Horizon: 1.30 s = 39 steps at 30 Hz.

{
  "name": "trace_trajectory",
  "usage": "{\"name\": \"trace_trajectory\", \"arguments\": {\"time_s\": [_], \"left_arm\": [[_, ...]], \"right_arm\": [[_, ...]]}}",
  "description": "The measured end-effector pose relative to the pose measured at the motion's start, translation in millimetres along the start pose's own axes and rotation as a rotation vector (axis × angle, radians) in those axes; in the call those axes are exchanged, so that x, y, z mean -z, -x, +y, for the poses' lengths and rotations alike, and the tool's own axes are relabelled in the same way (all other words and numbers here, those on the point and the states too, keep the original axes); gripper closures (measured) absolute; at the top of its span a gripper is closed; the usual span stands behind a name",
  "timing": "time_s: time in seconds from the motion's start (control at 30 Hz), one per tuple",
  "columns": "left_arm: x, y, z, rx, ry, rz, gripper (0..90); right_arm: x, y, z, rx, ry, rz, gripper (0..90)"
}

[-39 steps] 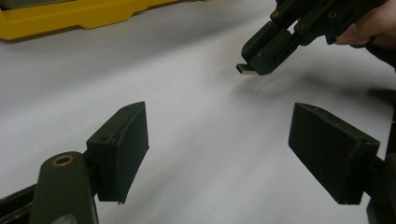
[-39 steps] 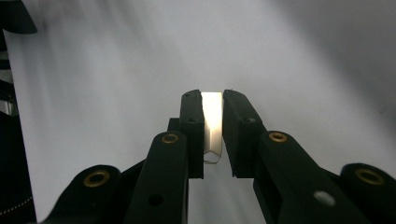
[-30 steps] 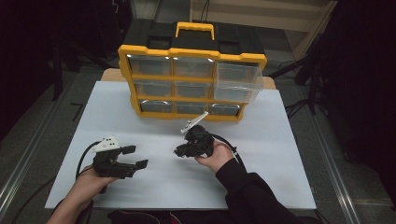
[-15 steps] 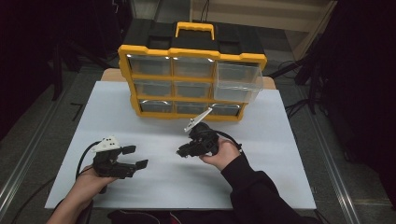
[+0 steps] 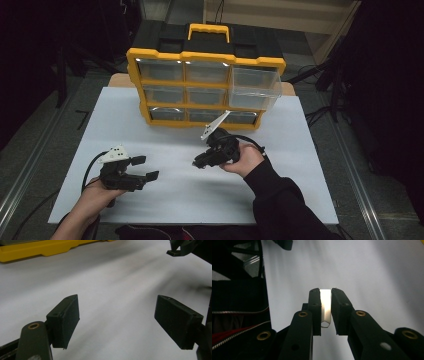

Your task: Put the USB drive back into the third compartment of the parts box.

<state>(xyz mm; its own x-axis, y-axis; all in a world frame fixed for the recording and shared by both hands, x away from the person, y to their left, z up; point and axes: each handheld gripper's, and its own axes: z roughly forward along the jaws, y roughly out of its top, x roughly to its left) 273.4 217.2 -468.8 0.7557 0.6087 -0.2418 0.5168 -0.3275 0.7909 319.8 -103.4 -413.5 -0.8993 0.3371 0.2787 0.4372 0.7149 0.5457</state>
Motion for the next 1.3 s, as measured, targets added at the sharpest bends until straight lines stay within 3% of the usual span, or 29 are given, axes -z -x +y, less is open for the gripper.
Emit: {"name": "trace_trajectory", "arguments": {"time_s": [0.1, 0.13, 0.5, 0.7, 1.3], "left_arm": [[-0.2, 0.0, -0.2, 0.002, -0.003, -0.001, 21.1], [-0.3, -0.4, -0.2, 0.003, -0.002, 0.0, 21.1], [-1.0, 0.0, -0.5, 0.008, -0.004, -0.004, 21.1], [-0.9, 0.0, -0.5, 0.007, -0.005, -0.003, 21.1], [-1.3, 0.2, -0.6, 0.006, -0.009, -0.002, 21.1]], "right_arm": [[6.3, 0.0, 0.1, 0.038, 0.001, 0.042, 76.2], [8.3, -0.3, 0.4, 0.071, -0.001, 0.044, 76.2], [34.1, -6.2, 4.4, 0.128, -0.056, 0.052, 76.2], [49.2, -8.0, 8.8, 0.144, -0.045, 0.087, 76.2], [85.6, -15.8, 27.3, 0.195, -0.063, 0.085, 76.2]]}}
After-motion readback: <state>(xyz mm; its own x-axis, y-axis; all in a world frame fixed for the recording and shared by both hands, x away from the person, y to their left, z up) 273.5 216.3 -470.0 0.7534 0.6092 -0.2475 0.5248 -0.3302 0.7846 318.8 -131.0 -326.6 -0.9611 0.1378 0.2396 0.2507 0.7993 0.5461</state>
